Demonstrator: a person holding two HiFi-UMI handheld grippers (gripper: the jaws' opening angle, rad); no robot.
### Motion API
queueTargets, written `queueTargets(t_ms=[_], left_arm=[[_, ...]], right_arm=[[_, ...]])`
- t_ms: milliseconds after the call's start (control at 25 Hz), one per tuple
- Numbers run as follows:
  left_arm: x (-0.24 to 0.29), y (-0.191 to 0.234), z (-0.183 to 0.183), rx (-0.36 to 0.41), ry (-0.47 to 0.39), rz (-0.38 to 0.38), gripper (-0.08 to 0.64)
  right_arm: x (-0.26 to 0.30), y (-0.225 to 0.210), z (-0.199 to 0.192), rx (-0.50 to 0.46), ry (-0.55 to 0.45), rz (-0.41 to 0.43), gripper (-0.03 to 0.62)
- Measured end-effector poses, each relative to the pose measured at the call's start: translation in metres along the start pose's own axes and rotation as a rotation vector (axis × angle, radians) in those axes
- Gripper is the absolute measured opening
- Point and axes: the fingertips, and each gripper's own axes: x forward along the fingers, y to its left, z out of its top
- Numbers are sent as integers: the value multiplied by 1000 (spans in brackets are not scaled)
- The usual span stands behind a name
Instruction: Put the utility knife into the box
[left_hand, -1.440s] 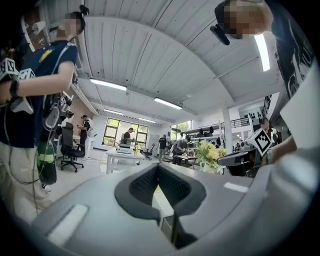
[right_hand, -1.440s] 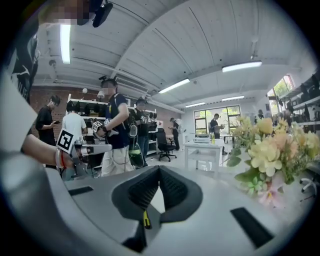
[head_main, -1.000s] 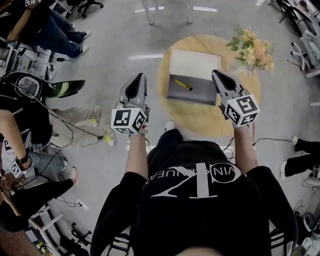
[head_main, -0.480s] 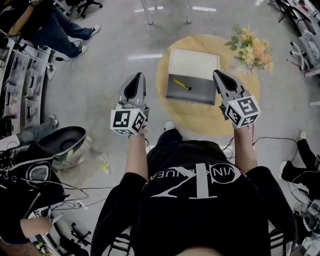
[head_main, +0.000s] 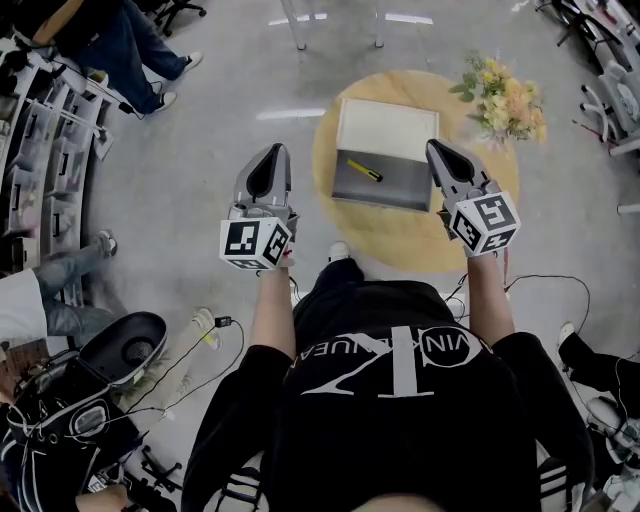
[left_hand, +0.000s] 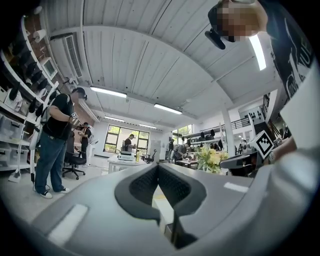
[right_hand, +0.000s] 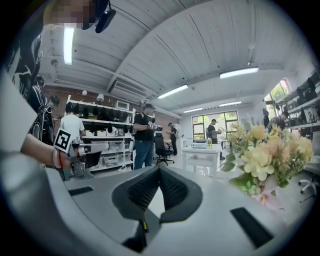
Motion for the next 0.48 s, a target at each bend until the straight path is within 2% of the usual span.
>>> queueTargets(t_ms=[480], left_arm=[[3, 8, 4, -2, -6, 5, 11]], right_arm=[[5, -1, 14, -9, -34, -5, 14]])
